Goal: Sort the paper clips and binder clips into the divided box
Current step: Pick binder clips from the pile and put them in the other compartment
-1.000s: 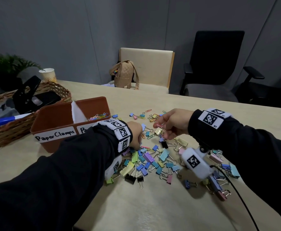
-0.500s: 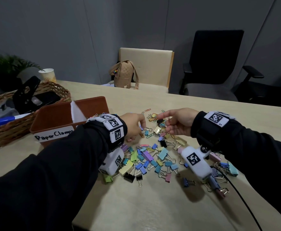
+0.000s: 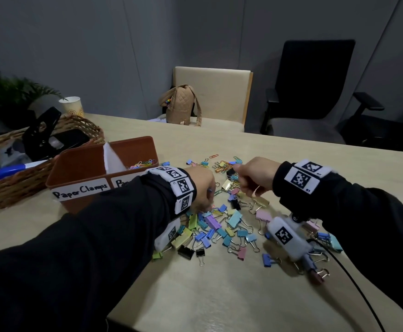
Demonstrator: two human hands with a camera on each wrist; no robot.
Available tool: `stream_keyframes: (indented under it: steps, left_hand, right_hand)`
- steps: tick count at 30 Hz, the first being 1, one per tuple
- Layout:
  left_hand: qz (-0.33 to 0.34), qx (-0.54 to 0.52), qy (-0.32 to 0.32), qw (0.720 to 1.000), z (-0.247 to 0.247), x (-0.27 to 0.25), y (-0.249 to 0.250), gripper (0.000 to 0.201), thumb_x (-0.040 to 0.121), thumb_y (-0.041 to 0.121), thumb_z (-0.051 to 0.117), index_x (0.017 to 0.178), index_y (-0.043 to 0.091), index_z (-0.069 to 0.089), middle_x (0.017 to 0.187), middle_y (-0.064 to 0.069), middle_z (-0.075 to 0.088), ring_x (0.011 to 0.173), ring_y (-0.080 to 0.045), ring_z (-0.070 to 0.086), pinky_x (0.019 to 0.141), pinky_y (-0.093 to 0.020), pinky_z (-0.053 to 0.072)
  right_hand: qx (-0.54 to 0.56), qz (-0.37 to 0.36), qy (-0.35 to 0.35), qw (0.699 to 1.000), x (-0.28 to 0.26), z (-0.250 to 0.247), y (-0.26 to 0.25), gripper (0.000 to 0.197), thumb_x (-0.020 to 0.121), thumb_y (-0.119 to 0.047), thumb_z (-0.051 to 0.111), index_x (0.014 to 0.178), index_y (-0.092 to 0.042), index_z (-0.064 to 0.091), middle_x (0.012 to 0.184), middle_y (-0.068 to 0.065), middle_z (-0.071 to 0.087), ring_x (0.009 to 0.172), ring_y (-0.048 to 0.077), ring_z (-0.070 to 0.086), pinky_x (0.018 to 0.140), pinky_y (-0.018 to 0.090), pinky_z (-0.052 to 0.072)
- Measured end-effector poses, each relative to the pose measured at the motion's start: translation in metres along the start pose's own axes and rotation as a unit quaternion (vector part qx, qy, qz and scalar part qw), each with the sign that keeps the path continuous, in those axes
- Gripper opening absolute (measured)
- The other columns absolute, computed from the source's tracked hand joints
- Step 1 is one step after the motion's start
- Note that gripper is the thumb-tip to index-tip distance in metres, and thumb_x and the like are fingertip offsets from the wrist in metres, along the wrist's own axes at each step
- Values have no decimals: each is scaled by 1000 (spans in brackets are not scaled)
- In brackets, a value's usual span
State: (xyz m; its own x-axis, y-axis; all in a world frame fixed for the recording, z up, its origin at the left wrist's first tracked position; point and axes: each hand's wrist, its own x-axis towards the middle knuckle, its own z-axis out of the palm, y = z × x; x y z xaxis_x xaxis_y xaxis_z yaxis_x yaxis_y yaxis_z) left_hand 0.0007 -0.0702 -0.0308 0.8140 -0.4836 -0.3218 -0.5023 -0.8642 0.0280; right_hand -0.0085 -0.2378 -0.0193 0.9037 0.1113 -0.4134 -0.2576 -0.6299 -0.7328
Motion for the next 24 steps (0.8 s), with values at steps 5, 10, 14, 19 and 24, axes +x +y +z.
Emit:
stream_keyframes:
  steps: [5, 10, 14, 19, 24]
  left_hand:
    - [10, 31, -6, 999, 1, 2, 9, 15, 80, 28, 71, 85, 15, 75, 82, -1, 71, 76, -22, 64, 68, -29, 51]
    - [-11, 20, -16, 1000, 7, 2, 9, 15, 79, 26, 68, 80, 12, 65, 71, -5, 54, 65, -23, 47, 53, -24, 36]
    - [-46, -43, -21, 998, 6, -2, -6, 23, 85, 28, 58, 91, 8, 68, 83, -7, 64, 76, -23, 57, 67, -29, 47]
    - [-97, -130, 29, 986, -12, -19, -23, 22, 100, 19, 33, 86, 9, 46, 84, -6, 47, 77, -20, 42, 63, -26, 32]
    - [-92, -202, 131, 966, -28, -43, -34, 31, 100, 17, 34, 85, 4, 57, 86, -21, 56, 90, -36, 53, 63, -25, 34]
  right_hand:
    - [-188, -98, 13, 977, -2, 13, 0, 17, 92, -17, 56, 85, -18, 71, 68, -10, 63, 64, 5, 55, 55, 18, 43]
    - [-311, -123, 4, 942, 5, 30, -5, 12, 73, -23, 80, 73, -19, 69, 77, -5, 68, 73, 10, 59, 63, 23, 47]
    - [-325, -121, 20, 938, 12, 33, -10, 9, 71, -16, 80, 73, -20, 72, 82, -4, 72, 81, 13, 64, 66, 26, 52]
    - [-340, -125, 29, 932, 17, 29, -12, 10, 69, -19, 82, 73, -22, 73, 84, -5, 71, 81, 12, 63, 68, 29, 52]
    - [-396, -125, -7, 910, 13, 47, -19, 16, 71, -27, 81, 77, -13, 74, 81, 2, 74, 80, 18, 69, 69, 30, 57]
